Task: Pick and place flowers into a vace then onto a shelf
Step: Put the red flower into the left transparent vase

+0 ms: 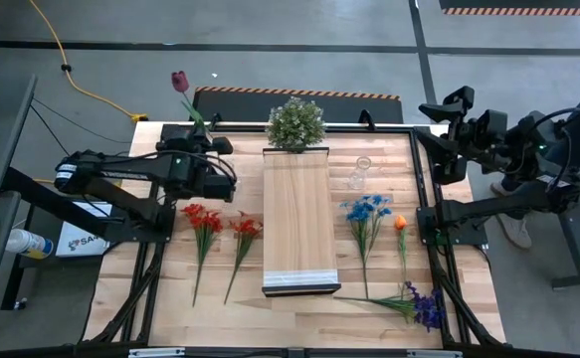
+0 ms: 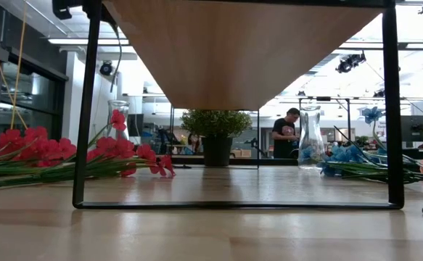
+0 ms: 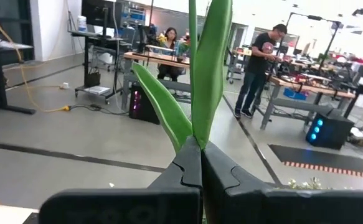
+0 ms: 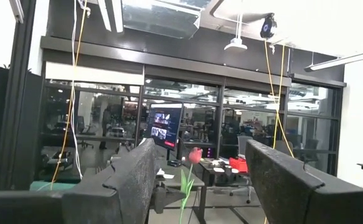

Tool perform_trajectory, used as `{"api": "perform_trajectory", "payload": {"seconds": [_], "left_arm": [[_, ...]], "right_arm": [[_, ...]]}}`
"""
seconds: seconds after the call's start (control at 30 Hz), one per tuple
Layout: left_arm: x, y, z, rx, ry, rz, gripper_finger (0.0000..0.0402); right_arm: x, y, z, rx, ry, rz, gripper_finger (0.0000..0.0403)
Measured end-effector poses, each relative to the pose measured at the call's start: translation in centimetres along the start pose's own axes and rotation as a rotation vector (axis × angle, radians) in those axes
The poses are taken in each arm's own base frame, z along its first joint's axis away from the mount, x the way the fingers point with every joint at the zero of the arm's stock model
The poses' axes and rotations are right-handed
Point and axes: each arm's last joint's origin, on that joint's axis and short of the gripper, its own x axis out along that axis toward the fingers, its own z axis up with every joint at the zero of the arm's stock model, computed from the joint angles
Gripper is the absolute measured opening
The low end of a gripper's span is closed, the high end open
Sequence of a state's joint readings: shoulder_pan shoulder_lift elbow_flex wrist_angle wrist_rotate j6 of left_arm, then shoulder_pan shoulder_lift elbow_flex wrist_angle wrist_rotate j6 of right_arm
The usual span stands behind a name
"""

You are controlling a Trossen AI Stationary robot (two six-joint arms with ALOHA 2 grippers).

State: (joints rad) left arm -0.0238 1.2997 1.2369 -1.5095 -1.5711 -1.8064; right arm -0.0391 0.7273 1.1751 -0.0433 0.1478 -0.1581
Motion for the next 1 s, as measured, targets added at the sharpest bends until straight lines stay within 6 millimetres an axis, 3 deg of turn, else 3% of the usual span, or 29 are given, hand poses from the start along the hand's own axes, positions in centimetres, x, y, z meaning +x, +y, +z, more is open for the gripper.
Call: {"api": "perform_trajectory", "payload": {"seconds": [0.47,1.0], "left_arm": [[1.7,-1.4,-2.7,0.016,-0.017,0.074,0.0025],[1.8,-2.4,-4.3,0.066,-0.013,0.075,0.0025]], "right_arm": [[0.2,0.1,-0.1,0.001,0.003,0.001,0.0236],[0.2,0.1,-0.1,0.001,0.003,0.002,0.0236]]}}
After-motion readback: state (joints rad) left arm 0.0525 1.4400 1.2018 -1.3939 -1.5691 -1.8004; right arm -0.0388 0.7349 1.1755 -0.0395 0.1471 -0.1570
